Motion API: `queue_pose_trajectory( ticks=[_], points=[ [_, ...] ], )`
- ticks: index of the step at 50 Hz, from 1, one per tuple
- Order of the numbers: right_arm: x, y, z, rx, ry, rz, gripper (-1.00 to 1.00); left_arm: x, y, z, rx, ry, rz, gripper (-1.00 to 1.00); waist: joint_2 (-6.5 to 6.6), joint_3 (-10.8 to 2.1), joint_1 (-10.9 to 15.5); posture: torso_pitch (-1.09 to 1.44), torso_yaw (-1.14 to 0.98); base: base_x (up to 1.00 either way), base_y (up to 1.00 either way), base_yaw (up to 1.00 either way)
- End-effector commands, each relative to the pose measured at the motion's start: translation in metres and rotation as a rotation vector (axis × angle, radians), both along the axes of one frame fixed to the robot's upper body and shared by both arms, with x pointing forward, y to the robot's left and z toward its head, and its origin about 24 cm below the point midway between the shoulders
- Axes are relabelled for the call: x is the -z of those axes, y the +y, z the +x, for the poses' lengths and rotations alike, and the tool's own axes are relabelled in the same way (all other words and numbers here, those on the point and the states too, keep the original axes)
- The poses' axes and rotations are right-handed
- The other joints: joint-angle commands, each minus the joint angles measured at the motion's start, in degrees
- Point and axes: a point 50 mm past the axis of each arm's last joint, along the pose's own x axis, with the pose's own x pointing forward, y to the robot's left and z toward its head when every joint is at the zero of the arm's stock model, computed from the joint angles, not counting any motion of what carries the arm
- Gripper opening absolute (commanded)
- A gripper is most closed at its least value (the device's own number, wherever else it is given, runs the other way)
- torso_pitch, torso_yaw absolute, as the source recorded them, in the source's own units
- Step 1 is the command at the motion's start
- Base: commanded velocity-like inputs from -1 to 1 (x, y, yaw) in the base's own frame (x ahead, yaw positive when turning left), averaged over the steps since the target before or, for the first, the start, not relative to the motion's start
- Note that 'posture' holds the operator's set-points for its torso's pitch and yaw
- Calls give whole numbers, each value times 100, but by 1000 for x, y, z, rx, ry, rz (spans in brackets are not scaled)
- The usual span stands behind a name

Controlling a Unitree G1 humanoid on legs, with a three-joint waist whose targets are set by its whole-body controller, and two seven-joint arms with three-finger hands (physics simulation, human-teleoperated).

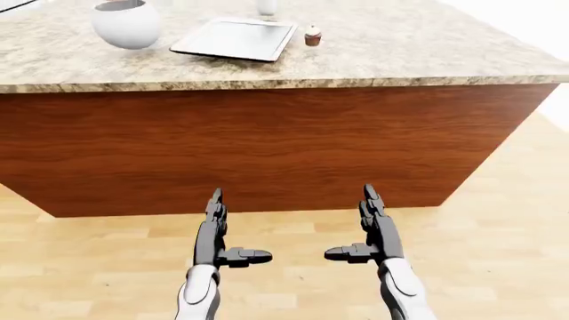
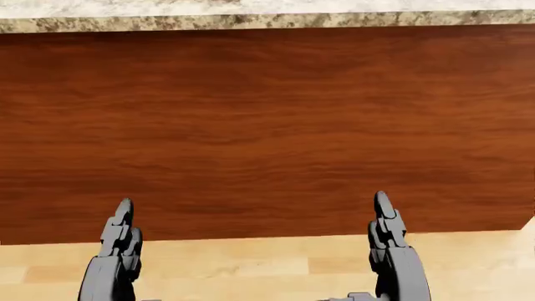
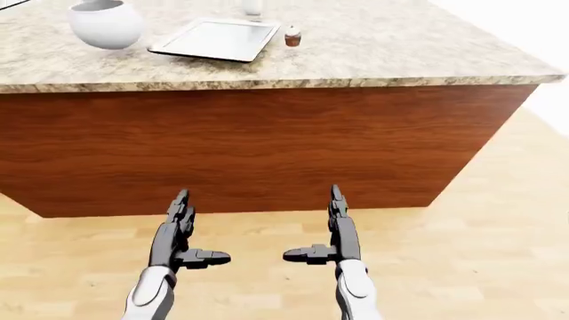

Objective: Pick up the bowl with cake and place it on the tray. Pick up the cupcake and place it on the tray.

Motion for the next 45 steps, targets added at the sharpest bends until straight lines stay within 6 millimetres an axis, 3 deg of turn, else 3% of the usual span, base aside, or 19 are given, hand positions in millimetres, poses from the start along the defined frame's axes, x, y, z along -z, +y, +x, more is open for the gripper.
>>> queue_pose_trajectory(
  ticks=[1,3,4,5,7,8,18,21,24,29,35,37,40,45],
  points=[
    [-30,2,9,-12,-157,-23,100,-31,-1,11,7,-167,3,100,-45,-5,-12,0,0,0,0,0],
    [-30,2,9,-10,-165,-23,100,-32,-1,10,9,-167,6,100,-7,-354,42,0,0,0,0,0],
    [-32,2,9,-10,-169,-24,100,-30,-3,10,20,-170,25,100,-6,-297,42,0,0,0,0,0],
    [-32,2,9,-10,-168,-23,100,-30,-3,10,20,-170,25,100,-37,-94,33,0,0,0,0,0],
    [-33,3,8,-12,-168,-25,100,-32,-3,10,19,-170,22,100,-45,-399,42,0,0,0,0,0],
    [-32,2,9,-11,-166,-24,100,-31,-3,10,19,-169,22,100,-43,-429,45,0,0,0,0,0],
    [-36,0,11,-3,-172,-11,100,-28,-3,14,25,-126,6,100,-26,-481,44,0,0,0,0,0],
    [-52,-1,14,11,-180,-7,100,-49,-1,13,18,-161,9,100,-17,-526,47,0,0,0,0,0],
    [-81,-3,16,20,-201,5,100,-72,-5,10,36,-186,20,100,-24,-545,49,0,0,0,0,0],
    [-130,-3,14,22,-240,-12,100,-135,-5,16,40,-248,41,100,-34,-530,62,0,0,0,0,0],
    [-179,-12,21,30,-274,-18,100,-180,4,24,36,-287,55,100,-32,-523,61,0,0,0,0,0],
    [-194,-15,22,41,-284,-22,100,-193,8,28,25,-291,53,100,-26,-501,66,0,0,0,0,0],
    [-223,-18,26,44,-299,-50,100,-229,14,30,21,-332,65,100,-20,-462,68,0,0,0,0,0],
    [-257,-21,34,58,-306,-66,100,-258,15,40,20,-351,90,100,-28,-363,61,0,0,0,0,0]
  ],
)
